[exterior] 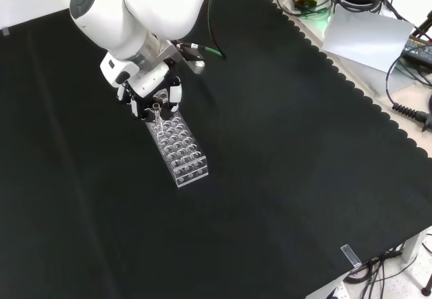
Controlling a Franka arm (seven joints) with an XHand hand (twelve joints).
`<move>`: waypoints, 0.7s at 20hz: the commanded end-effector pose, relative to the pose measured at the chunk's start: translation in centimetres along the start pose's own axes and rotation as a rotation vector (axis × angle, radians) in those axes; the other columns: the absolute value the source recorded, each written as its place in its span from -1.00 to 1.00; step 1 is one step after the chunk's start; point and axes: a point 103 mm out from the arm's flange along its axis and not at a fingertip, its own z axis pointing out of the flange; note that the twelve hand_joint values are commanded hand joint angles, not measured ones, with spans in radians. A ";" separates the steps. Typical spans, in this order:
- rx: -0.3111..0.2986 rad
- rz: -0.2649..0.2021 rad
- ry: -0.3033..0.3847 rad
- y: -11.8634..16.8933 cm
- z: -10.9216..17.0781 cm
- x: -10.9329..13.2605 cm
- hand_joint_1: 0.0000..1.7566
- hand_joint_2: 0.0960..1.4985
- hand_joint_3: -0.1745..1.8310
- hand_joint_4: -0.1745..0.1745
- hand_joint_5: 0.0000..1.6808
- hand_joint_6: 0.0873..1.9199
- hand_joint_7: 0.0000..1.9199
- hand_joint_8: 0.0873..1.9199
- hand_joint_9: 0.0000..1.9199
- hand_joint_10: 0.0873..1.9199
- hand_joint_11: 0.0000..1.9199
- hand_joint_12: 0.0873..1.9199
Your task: Pick up the test tube.
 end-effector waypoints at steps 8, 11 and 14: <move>-0.145 0.059 0.180 0.1 -1.2 0.6 0.38 -0.09 -0.28 -1.00 0.48 -0.37 0.67 -0.36 0.54 -0.39 -0.04 0.20; -0.146 0.063 0.198 0.0 -1.5 0.5 0.48 -0.27 -0.07 -1.00 0.49 -0.31 0.41 -0.30 0.55 -0.40 -0.03 0.17; -0.141 0.066 0.206 -0.4 -1.7 0.1 0.60 -0.29 -0.07 -1.00 0.47 -0.30 0.37 -0.18 0.37 -0.44 -0.03 0.17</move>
